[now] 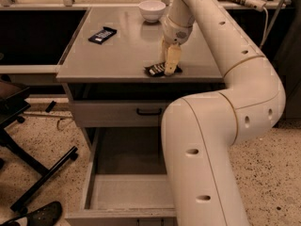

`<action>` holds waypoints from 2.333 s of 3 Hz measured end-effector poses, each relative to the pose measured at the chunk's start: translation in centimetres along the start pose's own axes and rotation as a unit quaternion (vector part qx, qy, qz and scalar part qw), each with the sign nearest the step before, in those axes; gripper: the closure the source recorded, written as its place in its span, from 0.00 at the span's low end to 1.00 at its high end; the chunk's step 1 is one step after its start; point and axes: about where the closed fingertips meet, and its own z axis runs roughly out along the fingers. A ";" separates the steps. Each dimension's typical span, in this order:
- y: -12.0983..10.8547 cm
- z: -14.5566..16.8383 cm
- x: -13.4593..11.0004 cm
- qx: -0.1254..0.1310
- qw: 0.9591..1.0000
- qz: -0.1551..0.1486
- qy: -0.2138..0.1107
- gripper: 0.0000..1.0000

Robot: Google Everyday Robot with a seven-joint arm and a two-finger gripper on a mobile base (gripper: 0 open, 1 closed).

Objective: Place rxbar chocolate into middle drawer

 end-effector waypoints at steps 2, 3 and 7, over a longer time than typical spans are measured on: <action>0.0 0.0 0.0 0.000 1.000 0.000 0.000 1.00; 0.0 0.0 0.0 0.000 1.000 0.000 0.000 1.00; 0.0 0.0 0.0 0.000 1.000 0.000 0.000 0.58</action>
Offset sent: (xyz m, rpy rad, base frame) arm 0.0211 0.0073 0.0296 0.0053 -0.0503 0.0206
